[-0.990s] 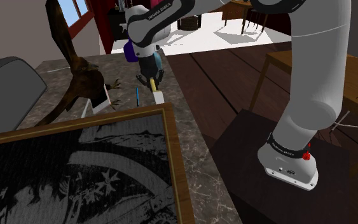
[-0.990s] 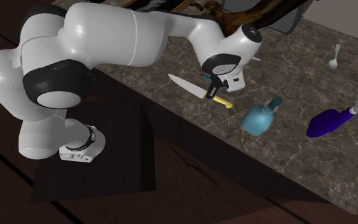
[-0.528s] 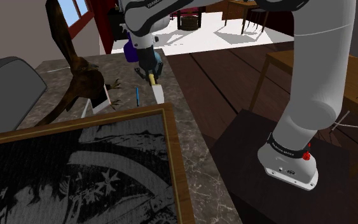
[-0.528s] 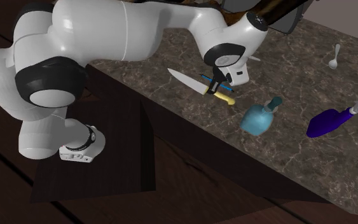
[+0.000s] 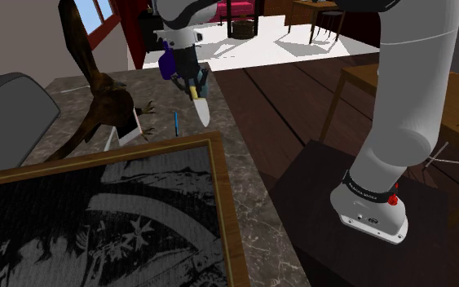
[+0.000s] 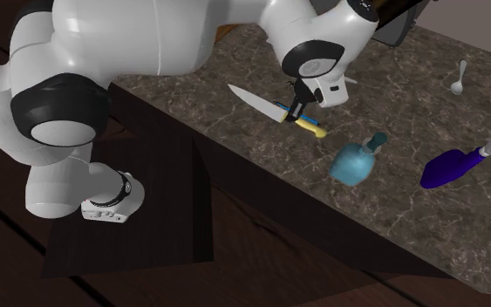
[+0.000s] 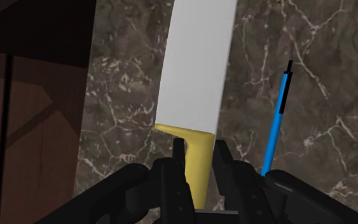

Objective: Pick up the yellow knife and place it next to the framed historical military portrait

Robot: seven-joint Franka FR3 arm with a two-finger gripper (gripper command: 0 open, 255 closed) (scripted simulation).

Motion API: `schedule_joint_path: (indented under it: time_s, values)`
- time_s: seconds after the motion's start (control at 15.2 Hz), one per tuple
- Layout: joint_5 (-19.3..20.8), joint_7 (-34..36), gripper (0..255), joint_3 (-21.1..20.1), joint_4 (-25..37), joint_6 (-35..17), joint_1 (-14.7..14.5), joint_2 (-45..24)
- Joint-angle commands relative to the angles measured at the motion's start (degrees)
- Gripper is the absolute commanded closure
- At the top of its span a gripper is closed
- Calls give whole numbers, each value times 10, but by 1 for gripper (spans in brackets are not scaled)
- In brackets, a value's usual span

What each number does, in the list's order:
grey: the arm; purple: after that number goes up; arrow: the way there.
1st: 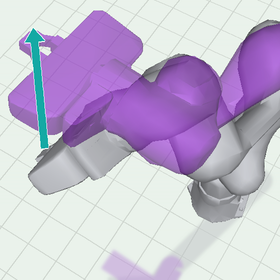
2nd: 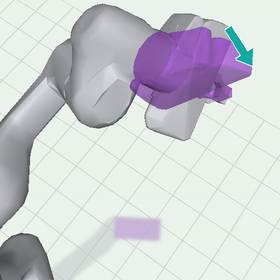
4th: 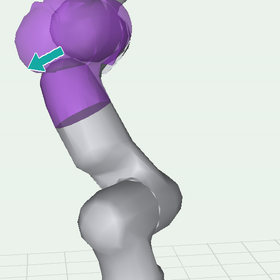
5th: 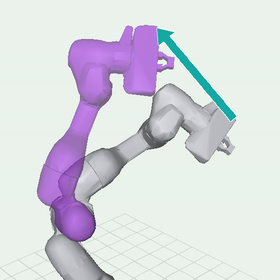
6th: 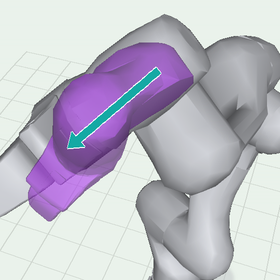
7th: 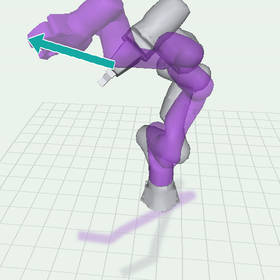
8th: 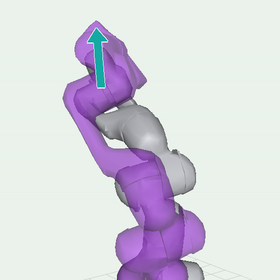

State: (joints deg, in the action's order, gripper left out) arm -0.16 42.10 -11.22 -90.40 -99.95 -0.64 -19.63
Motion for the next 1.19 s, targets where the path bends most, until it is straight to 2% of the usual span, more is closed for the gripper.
schedule_joint_path:
  time_s: [0.0,1.12]
  values:
    - [0,0,255,0,15,16,0,1]
    - [0,6,255,-2,149,148,-4,-1]
